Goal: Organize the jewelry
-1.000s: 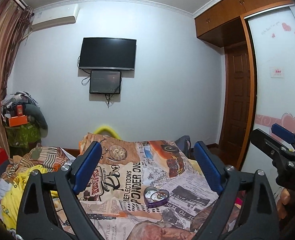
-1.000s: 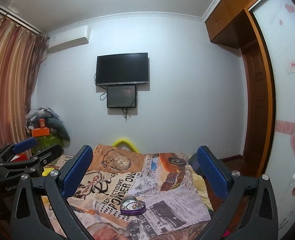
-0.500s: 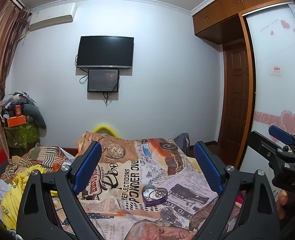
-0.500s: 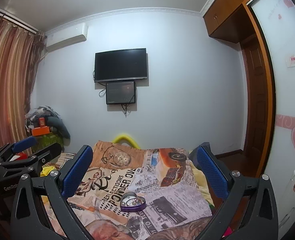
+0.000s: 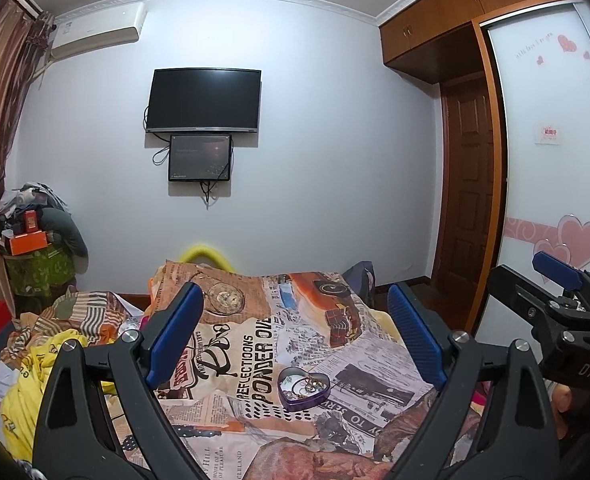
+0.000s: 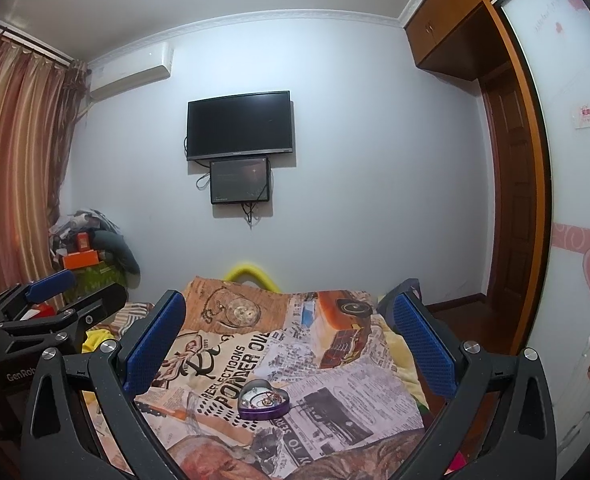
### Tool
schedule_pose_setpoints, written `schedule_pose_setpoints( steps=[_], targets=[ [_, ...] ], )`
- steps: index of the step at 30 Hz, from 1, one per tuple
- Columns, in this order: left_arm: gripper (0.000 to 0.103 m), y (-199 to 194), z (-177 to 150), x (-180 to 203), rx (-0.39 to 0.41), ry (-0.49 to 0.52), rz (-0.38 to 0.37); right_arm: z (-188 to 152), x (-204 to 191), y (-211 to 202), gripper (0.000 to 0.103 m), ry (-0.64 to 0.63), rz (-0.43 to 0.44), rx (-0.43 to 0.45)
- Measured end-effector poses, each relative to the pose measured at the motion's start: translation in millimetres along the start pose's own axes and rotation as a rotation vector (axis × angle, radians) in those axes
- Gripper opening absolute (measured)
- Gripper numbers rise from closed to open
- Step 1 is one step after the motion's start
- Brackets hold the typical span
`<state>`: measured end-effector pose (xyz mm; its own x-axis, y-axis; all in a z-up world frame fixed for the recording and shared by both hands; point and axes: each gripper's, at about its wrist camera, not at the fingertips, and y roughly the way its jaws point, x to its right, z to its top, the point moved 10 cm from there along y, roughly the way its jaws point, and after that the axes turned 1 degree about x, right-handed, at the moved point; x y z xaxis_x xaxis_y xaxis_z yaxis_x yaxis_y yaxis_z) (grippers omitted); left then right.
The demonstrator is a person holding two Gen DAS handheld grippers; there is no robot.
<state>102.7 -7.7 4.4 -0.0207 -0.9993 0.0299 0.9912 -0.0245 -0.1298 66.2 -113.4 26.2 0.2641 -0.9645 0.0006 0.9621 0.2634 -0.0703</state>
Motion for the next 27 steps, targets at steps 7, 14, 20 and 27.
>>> schedule_pose_setpoints(
  steps=[7, 14, 20, 27],
  targets=[
    [0.094, 1.4, -0.5, 2.4, -0.007, -0.001, -0.009, 1.3, 1.4, -2.0, 0.103, 0.006, -0.004, -0.005],
    [0.094, 3.2, -1.0, 2.3, -0.012, -0.001, -0.017, 0.8, 2.0, -2.2, 0.103, 0.006, -0.012, -0.011],
    [0.094, 3.3, -1.3, 2.4, -0.015, -0.001, -0.018, 0.8, 1.2, -1.7, 0.103, 0.007, -0.011, -0.014],
    [0.094, 3.1, -3.0, 3.4, -0.020, 0.001, -0.021, 0.8, 0.1, -0.8, 0.103, 0.008, -0.009, -0.014]
  ],
)
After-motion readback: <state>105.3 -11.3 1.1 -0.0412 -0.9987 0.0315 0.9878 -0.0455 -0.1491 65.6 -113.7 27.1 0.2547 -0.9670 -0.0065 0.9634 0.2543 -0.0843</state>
